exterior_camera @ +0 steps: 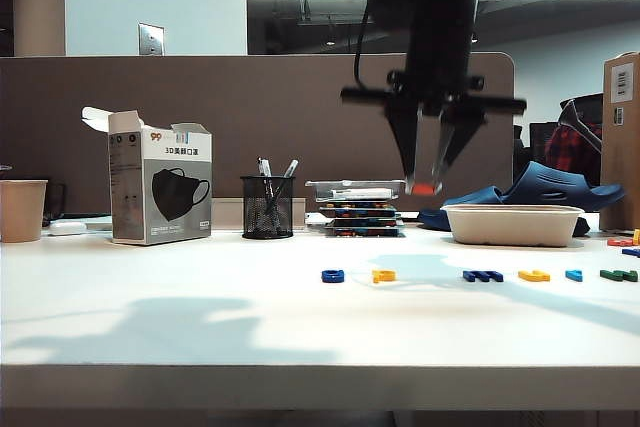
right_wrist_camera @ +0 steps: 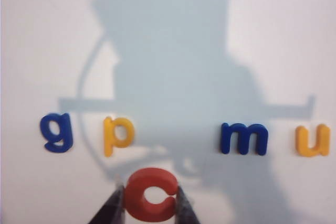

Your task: Select the appropriate letters from the row of letter magnets placed on the table to arrange into the word "cup".

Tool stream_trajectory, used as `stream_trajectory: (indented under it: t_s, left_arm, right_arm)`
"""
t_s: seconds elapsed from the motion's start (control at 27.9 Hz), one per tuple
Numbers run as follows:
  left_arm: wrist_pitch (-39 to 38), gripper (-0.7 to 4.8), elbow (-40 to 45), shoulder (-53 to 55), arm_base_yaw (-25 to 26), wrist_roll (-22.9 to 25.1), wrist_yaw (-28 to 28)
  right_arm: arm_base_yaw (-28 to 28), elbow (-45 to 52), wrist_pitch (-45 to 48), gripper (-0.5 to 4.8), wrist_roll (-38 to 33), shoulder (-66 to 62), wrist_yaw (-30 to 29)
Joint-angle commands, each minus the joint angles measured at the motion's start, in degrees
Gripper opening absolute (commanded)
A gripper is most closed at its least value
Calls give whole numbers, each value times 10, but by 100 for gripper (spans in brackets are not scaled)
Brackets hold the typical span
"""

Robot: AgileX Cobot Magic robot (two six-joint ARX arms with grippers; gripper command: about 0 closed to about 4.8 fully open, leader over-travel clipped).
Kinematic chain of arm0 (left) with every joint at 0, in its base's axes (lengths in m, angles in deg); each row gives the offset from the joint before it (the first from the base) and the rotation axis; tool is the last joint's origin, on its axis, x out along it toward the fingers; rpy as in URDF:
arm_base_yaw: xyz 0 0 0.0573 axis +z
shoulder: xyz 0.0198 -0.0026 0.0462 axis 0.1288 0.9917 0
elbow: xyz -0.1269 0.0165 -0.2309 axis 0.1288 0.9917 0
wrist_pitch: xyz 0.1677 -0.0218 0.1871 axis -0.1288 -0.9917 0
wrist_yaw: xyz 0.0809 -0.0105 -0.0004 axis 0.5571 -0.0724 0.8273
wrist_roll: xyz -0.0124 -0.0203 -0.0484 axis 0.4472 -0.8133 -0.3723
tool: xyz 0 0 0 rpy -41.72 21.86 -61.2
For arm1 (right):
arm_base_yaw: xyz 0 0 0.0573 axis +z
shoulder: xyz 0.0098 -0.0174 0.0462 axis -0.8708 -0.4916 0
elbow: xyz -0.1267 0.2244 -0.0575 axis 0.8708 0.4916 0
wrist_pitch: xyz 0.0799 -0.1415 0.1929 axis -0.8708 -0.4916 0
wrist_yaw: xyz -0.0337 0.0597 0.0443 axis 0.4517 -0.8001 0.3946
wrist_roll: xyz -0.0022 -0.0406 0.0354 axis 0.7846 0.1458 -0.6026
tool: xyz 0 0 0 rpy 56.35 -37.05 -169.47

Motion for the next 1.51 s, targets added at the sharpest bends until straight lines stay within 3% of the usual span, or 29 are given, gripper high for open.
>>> stream_trajectory:
  t_s: [0.04,0.22,0.65,1.04,1.51]
  left_arm:
    - [3,-5,-2,-1,0,3,4]
    - [3,-5,-2,-1,0,3,4]
    - [3,-5,-2,-1,0,3,4]
    - [3,-5,-2,-1,0,3,4]
    - [3,-5,-2,-1,0,3,4]
  right_arm:
    - [1,0,-12,104,4,27,1]
    - [1,18,-15,104,4,63,1]
    - [30,178,24,104,-17,184,14]
    - [114,250,101,104,-59,179,15]
    - [182,256,157,104,-91,87,15]
